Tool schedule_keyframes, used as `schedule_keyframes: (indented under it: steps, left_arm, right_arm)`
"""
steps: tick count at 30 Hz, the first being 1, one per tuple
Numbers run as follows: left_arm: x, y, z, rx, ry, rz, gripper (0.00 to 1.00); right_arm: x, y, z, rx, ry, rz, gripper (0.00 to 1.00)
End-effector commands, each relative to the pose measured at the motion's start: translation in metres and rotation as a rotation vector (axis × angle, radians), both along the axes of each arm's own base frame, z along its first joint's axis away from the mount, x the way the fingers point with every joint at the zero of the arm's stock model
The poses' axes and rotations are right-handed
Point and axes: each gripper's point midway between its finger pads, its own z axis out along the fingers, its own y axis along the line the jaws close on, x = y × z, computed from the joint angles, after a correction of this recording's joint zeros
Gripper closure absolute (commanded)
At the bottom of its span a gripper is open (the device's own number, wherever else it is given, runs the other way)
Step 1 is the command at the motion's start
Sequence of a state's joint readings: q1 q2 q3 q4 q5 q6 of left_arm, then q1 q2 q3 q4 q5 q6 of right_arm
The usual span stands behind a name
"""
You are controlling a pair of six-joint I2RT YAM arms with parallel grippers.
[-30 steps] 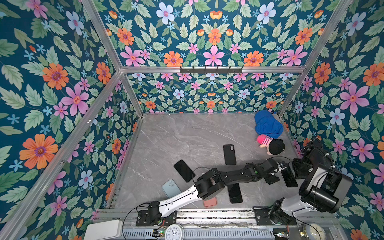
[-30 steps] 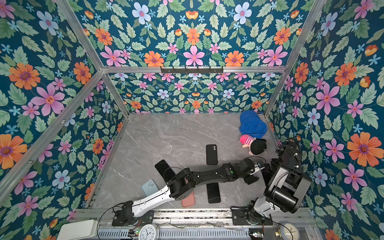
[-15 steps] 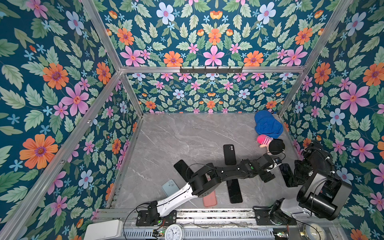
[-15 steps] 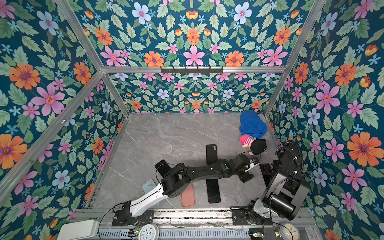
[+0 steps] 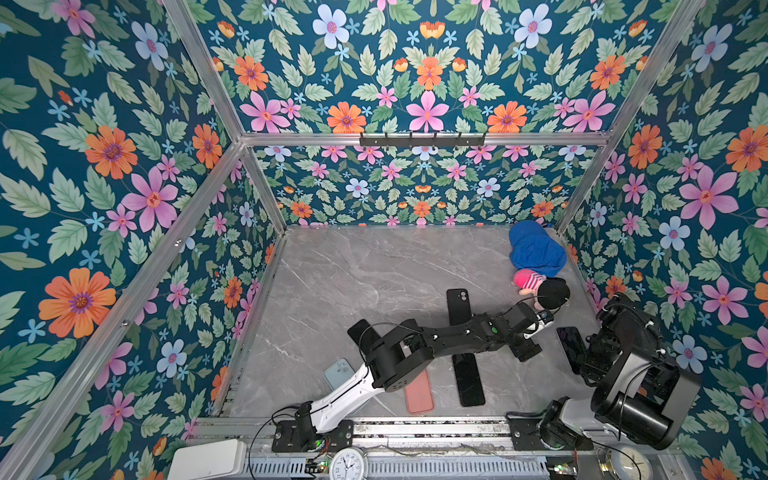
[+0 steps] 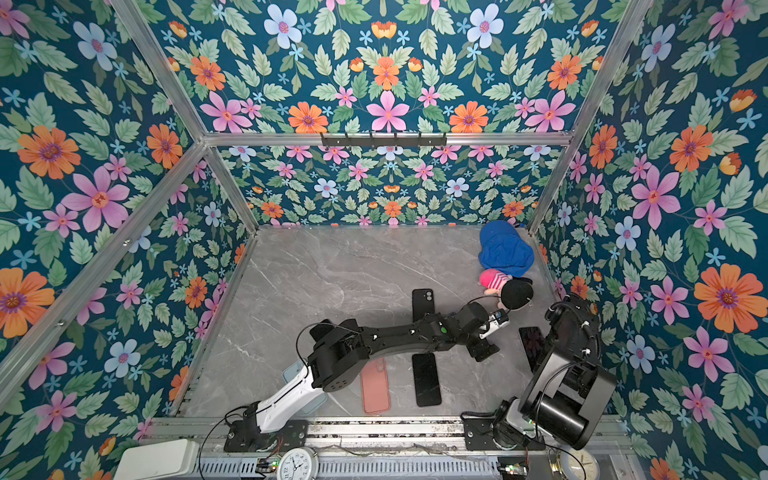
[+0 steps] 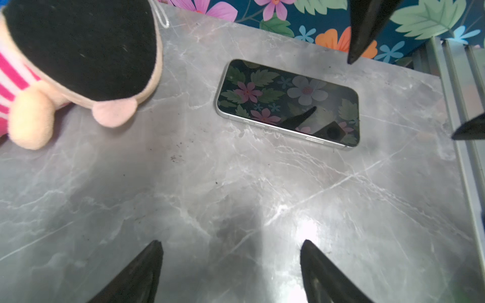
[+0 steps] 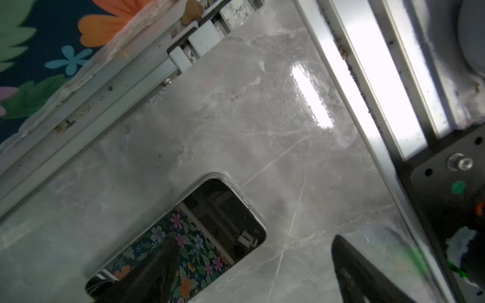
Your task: Put the phone into the phone case
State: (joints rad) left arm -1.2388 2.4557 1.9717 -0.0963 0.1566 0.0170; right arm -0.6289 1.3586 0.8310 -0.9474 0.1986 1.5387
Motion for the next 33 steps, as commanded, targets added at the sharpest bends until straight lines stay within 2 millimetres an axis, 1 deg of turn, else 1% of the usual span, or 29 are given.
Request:
schedule_keyframes:
  steps: [1, 3, 4, 8, 11, 13, 15, 17, 19, 22, 24, 25, 27, 28, 30, 33]
  left_arm:
    - [-0.002, -0.003, 0.007, -0.022, 0.006, -0.009, 0.15]
    - [0.001, 0.000, 0.007, -0.018, 0.005, -0.002, 0.14]
    - [0.002, 0.000, 0.007, -0.019, 0.007, -0.001, 0.14]
    - [0.004, 0.001, 0.009, -0.028, 0.023, 0.000, 0.13]
    - [0.002, -0.001, 0.008, -0.033, 0.042, -0.006, 0.13]
    - [0.001, -0.002, 0.006, -0.032, 0.050, -0.009, 0.13]
    - [0.001, -0.002, 0.005, -0.030, 0.052, -0.010, 0.13]
    - [0.002, -0.001, 0.004, -0.026, 0.052, -0.008, 0.13]
    - [0.001, -0.001, 0.002, -0.023, 0.056, -0.009, 0.13]
    - [0.000, -0.003, 0.003, -0.028, 0.071, -0.016, 0.13]
    - [-0.001, -0.005, 0.001, -0.025, 0.086, -0.018, 0.13]
    - [-0.001, -0.006, 0.001, -0.024, 0.092, -0.020, 0.13]
    - [-0.001, -0.008, -0.004, -0.008, 0.104, -0.015, 0.13]
    - [0.000, -0.009, -0.006, -0.002, 0.106, -0.014, 0.13]
    - [0.001, -0.011, -0.007, 0.000, 0.107, -0.012, 0.14]
    - [0.004, -0.015, -0.004, -0.013, 0.072, -0.013, 0.14]
  right_arm:
    - [-0.010, -0.003, 0.002, -0.052, 0.037, -0.052, 0.07]
    - [-0.006, -0.005, 0.004, -0.051, 0.033, -0.040, 0.09]
    - [-0.005, -0.006, 0.005, -0.051, 0.040, -0.021, 0.11]
    - [-0.005, -0.016, 0.021, -0.126, 0.095, 0.088, 0.18]
    - [-0.001, -0.019, 0.023, -0.138, 0.089, 0.143, 0.25]
    - [0.008, -0.021, 0.022, -0.142, 0.072, 0.222, 0.34]
    - [0.021, -0.023, 0.025, -0.160, 0.072, 0.349, 0.43]
    - [0.022, -0.022, 0.035, -0.200, 0.134, 0.444, 0.44]
    - [0.023, -0.026, 0.044, -0.243, 0.161, 0.515, 0.44]
    - [0.030, -0.030, 0.050, -0.294, 0.134, 0.604, 0.45]
    - [0.044, -0.029, 0.052, -0.333, 0.050, 0.672, 0.51]
    - [0.048, -0.028, 0.052, -0.340, 0.026, 0.683, 0.53]
    - [0.050, -0.028, 0.053, -0.356, 0.002, 0.679, 0.61]
    - [0.050, -0.029, 0.053, -0.354, 0.006, 0.678, 0.62]
    - [0.050, -0.030, 0.052, -0.330, 0.034, 0.683, 0.69]
    - [0.056, -0.028, 0.053, -0.297, 0.043, 0.740, 0.74]
